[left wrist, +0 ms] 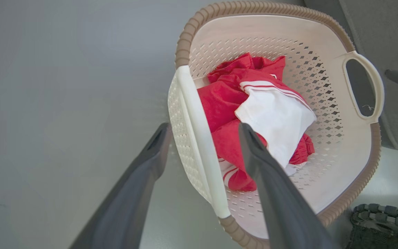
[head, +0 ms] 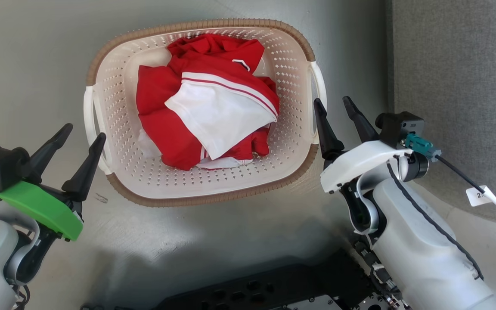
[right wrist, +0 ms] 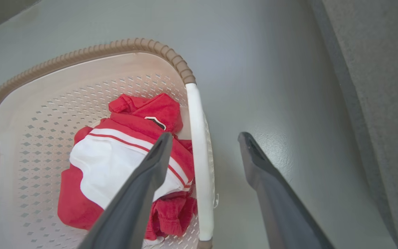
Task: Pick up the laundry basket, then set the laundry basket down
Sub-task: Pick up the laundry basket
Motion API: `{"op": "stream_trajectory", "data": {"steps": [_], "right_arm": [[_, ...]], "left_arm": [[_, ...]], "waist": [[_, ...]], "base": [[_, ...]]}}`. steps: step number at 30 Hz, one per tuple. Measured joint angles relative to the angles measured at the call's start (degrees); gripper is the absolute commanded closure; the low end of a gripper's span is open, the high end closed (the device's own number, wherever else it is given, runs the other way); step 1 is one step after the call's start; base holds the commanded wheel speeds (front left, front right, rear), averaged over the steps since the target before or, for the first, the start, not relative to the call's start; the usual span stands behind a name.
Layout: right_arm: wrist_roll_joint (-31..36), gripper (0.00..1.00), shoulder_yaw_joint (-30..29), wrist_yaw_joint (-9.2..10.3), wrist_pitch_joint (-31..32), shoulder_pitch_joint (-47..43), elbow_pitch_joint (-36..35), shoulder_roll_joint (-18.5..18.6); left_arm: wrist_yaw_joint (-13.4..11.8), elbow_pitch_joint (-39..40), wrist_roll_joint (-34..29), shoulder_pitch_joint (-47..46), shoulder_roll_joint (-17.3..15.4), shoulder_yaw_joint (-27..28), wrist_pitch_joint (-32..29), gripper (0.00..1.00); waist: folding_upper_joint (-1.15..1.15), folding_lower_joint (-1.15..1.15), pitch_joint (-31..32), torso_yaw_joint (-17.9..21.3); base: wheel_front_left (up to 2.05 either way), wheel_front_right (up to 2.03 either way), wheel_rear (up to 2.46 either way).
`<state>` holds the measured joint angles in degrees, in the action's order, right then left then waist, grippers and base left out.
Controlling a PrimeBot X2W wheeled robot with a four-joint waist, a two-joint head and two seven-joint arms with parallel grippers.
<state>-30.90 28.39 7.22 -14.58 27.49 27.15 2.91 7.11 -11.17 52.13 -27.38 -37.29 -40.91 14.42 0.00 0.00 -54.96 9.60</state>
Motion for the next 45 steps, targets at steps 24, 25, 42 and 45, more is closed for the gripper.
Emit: {"op": "stream_trajectory", "data": {"steps": [24,25,42,45], "right_arm": [[-7.76,0.00,6.21,0.00,0.00,5.45,5.24,0.21],[-7.97,0.00,6.58,0.00,0.00,5.69,5.33,0.22],[-9.80,0.00,9.02,0.00,0.00,8.09,6.66,0.32],[-10.02,0.30,9.23,0.00,0.00,8.63,6.94,0.32]], "left_arm": [[0.45,-4.57,5.22,-7.75,-2.86,-8.88,-0.04,0.00],[0.45,-4.74,5.22,-8.09,-3.02,-9.21,-0.10,0.00],[0.46,-7.03,7.68,-12.62,-3.33,-14.10,-0.24,0.00],[0.46,-7.25,7.92,-13.00,-3.31,-14.82,-0.24,0.00]], "waist": [[0.00,0.00,-4.01,1.02],[0.00,0.00,-4.19,1.07],[0.00,0.00,-4.96,1.73],[0.00,0.00,-4.95,1.71]], "base": [[0.00,0.00,0.00],[0.00,0.00,0.00],[0.00,0.00,0.00],[0.00,0.00,0.00]]}}
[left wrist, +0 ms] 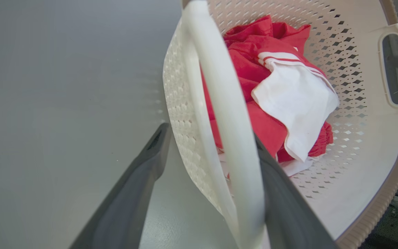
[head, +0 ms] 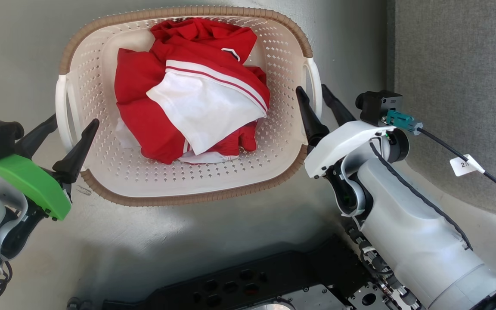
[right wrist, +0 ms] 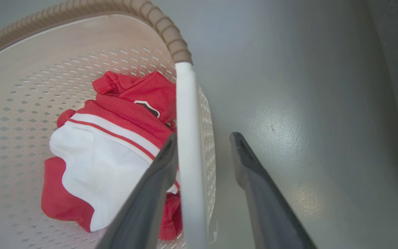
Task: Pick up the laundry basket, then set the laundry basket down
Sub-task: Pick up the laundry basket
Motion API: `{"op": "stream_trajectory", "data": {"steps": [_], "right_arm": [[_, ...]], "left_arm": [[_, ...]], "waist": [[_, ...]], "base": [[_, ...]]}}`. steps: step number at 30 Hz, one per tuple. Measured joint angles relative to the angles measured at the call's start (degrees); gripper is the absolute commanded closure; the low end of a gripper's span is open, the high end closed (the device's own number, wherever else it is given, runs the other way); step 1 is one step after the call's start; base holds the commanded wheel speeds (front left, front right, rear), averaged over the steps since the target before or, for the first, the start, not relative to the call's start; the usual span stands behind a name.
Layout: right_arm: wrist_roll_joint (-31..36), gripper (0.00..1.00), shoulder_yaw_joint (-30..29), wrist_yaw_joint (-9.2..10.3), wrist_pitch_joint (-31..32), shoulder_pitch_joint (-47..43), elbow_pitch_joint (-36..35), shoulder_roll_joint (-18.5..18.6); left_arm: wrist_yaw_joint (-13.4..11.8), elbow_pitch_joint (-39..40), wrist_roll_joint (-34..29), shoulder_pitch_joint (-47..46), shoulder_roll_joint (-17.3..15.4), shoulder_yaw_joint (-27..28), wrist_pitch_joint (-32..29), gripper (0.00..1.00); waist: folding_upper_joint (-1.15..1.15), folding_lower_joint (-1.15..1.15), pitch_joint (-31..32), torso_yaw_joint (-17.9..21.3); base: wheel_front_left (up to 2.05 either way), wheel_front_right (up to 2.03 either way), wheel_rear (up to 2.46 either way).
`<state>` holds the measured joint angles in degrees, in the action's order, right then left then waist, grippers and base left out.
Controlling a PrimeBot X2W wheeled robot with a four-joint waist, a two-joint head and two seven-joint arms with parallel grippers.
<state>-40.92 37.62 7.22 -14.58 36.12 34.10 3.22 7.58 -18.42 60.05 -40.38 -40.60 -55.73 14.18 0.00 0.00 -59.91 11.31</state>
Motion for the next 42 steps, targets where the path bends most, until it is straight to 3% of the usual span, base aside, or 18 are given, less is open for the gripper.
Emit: {"op": "stream_trajectory", "data": {"steps": [2,3,4,5,6,7,25,42], "right_arm": [[-0.04,0.53,0.26,0.00,0.00,0.10,0.24,0.00],[-0.08,0.56,0.38,0.00,0.00,0.14,0.36,0.00],[-0.09,0.67,0.49,0.00,0.00,0.20,0.48,0.00],[-0.09,0.76,0.69,-0.01,0.00,0.29,0.52,-0.03],[-0.09,0.88,0.86,-0.02,0.00,0.44,0.58,-0.10],[-0.09,1.00,1.04,-0.04,0.00,0.62,0.66,-0.16],[-0.09,1.00,2.82,-0.10,0.00,1.27,2.71,-1.01],[-2.67,1.00,8.22,-0.07,0.01,0.78,6.41,-0.81]], "left_arm": [[0.00,-0.25,0.62,-0.33,0.04,-0.44,0.00,0.00],[0.00,-0.40,0.81,-0.51,0.07,-0.68,0.00,0.14],[0.00,-0.48,0.82,-0.68,0.10,-0.94,0.00,0.48],[0.00,-0.57,0.89,-0.84,0.12,-1.21,0.00,0.64],[0.00,-0.68,1.04,-0.97,0.18,-1.48,0.00,0.87],[0.00,-0.76,1.27,-1.05,0.23,-1.68,0.00,1.00],[-0.54,-4.10,4.34,-2.80,1.72,-5.54,0.14,1.00],[-0.57,-10.28,8.15,-2.41,5.00,-9.21,-0.60,1.00]], "waist": [[0.00,0.00,0.02,-0.05],[0.00,0.00,0.04,-0.09],[0.00,0.00,0.05,-0.12],[0.00,0.00,0.08,-0.16],[0.00,0.00,0.10,-0.20],[0.00,0.00,0.13,-0.25],[0.00,0.00,3.23,-0.91],[0.00,0.00,12.48,-1.01]], "base": [[0.00,0.00,0.00],[0.00,0.00,0.00],[0.00,0.00,0.00],[0.00,0.00,0.00],[0.00,0.00,0.00],[0.00,0.00,0.00],[0.00,0.00,0.00],[0.00,0.00,0.00]]}}
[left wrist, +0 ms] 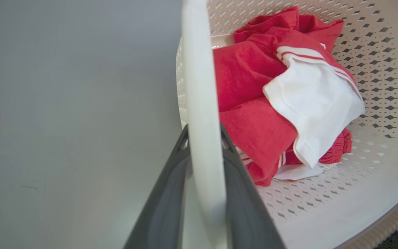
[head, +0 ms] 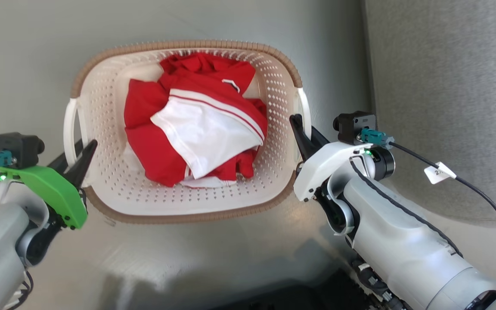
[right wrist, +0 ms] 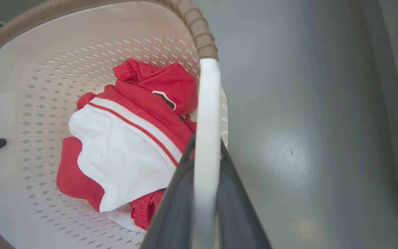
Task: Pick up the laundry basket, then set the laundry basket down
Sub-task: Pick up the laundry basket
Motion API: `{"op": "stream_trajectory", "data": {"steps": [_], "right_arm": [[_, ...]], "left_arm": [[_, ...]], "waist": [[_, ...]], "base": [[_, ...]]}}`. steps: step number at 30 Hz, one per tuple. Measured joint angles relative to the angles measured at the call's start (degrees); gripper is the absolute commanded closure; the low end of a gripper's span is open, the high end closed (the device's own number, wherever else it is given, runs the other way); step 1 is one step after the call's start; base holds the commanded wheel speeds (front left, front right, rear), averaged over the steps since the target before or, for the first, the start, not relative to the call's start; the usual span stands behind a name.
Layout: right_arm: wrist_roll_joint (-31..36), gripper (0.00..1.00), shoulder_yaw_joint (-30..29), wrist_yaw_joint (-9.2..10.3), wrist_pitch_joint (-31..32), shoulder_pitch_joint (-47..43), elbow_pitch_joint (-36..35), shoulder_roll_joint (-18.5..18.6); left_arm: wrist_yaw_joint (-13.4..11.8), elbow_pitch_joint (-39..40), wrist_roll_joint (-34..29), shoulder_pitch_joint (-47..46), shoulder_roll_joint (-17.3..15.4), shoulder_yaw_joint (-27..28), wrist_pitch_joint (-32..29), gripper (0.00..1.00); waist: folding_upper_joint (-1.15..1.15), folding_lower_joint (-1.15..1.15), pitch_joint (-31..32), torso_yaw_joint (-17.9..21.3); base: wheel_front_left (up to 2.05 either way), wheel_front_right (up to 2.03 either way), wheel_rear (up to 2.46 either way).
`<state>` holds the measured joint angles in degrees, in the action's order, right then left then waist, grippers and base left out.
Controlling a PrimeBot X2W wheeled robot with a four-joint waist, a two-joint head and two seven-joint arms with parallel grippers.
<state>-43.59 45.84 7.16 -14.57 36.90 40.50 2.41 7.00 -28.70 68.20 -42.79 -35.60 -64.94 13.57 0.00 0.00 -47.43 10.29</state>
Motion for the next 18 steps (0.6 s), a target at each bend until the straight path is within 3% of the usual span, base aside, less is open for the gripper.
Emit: {"op": "stream_trajectory", "data": {"steps": [18], "right_arm": [[-3.38,1.00,2.66,-0.01,0.09,0.03,5.63,0.16]], "left_arm": [[-0.04,-4.86,5.91,2.97,5.37,-1.99,-4.55,1.00]], "waist": [[0.00,0.00,12.33,-0.28]], "base": [[0.00,0.00,0.00]]}}
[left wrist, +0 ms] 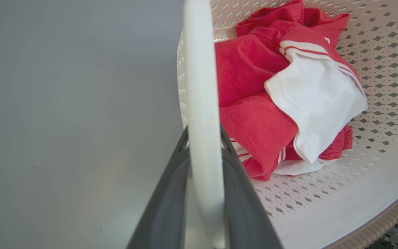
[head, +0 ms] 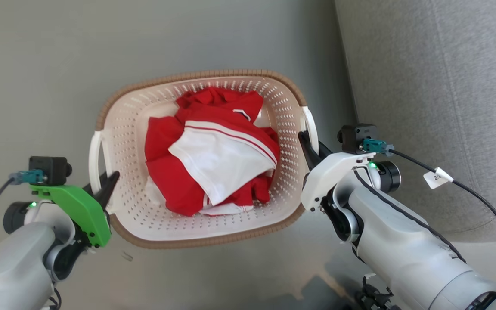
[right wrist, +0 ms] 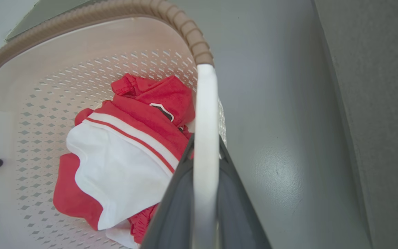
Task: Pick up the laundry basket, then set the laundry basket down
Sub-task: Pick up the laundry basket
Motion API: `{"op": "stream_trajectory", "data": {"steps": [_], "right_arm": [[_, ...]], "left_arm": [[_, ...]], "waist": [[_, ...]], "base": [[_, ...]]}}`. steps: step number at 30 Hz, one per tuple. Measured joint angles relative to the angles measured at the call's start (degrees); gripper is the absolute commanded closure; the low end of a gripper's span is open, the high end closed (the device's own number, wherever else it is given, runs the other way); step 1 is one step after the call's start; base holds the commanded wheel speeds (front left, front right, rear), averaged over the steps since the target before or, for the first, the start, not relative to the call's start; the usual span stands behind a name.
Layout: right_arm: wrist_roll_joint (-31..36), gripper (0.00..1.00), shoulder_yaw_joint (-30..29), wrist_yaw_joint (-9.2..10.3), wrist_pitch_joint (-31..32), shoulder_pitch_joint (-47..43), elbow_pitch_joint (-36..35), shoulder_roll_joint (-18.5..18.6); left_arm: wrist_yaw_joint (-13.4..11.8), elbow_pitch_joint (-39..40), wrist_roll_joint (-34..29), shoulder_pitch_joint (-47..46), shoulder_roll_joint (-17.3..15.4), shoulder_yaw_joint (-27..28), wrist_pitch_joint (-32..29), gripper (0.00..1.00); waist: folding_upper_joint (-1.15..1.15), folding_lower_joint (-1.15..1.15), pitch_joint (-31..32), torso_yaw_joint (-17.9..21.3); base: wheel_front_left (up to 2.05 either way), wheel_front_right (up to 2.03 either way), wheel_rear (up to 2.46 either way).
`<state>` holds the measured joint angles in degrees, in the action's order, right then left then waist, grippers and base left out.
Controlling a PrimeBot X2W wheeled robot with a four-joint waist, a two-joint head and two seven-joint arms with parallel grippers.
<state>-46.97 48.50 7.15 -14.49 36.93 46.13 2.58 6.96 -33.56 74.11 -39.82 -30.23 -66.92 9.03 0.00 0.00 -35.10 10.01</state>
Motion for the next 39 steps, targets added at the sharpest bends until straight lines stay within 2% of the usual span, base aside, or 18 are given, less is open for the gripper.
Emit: {"op": "stream_trajectory", "data": {"steps": [17,30,39], "right_arm": [[-4.98,1.00,3.46,0.00,0.25,-2.18,4.61,0.51],[-8.22,1.00,7.09,-0.09,4.05,-3.22,6.64,0.88],[-9.53,1.00,7.93,-2.10,6.41,-3.22,9.51,1.08]], "left_arm": [[-0.49,-3.25,1.62,3.42,4.35,-3.05,-3.55,1.00],[-0.51,-8.98,5.59,6.26,8.80,-3.37,-7.81,1.00],[-1.01,-12.23,8.53,7.26,12.70,-2.78,-10.46,1.00]], "waist": [[0.00,0.00,9.01,-0.99],[0.00,0.00,16.53,-1.62],[0.00,0.00,21.72,-2.06]], "base": [[0.00,0.00,0.00],[0.00,0.00,0.00],[0.00,0.00,0.00]]}}
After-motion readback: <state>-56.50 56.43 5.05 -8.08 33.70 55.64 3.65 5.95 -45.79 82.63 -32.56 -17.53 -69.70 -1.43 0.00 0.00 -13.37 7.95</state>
